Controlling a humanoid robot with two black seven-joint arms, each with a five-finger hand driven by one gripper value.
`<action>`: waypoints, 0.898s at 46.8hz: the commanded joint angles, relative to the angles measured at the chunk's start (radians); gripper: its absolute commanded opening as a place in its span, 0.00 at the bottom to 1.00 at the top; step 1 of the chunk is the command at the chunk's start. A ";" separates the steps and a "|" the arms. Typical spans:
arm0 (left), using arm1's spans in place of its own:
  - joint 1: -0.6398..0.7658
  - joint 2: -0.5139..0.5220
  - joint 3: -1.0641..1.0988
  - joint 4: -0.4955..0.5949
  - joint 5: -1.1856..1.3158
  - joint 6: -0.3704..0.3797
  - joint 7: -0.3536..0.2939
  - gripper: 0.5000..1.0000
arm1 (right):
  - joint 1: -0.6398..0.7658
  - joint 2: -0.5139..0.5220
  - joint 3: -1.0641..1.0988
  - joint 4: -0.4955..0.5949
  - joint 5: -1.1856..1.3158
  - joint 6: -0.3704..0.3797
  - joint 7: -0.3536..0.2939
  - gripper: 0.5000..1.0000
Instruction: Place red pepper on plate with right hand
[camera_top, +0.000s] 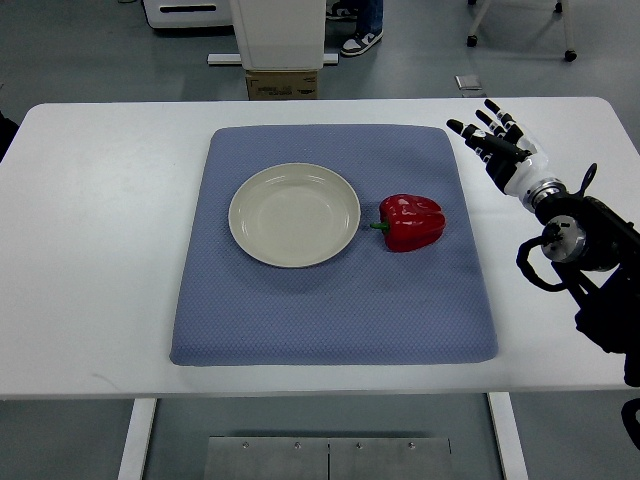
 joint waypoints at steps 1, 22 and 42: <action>0.000 0.000 0.000 0.000 0.000 0.000 0.000 1.00 | 0.005 -0.002 0.000 -0.003 0.000 0.000 -0.001 1.00; 0.000 0.000 0.000 0.000 0.000 0.000 0.000 1.00 | 0.016 -0.008 0.000 -0.004 0.000 0.000 -0.001 1.00; 0.000 0.000 0.000 0.000 0.000 0.000 0.000 1.00 | 0.024 -0.008 -0.003 -0.003 -0.003 0.000 -0.003 1.00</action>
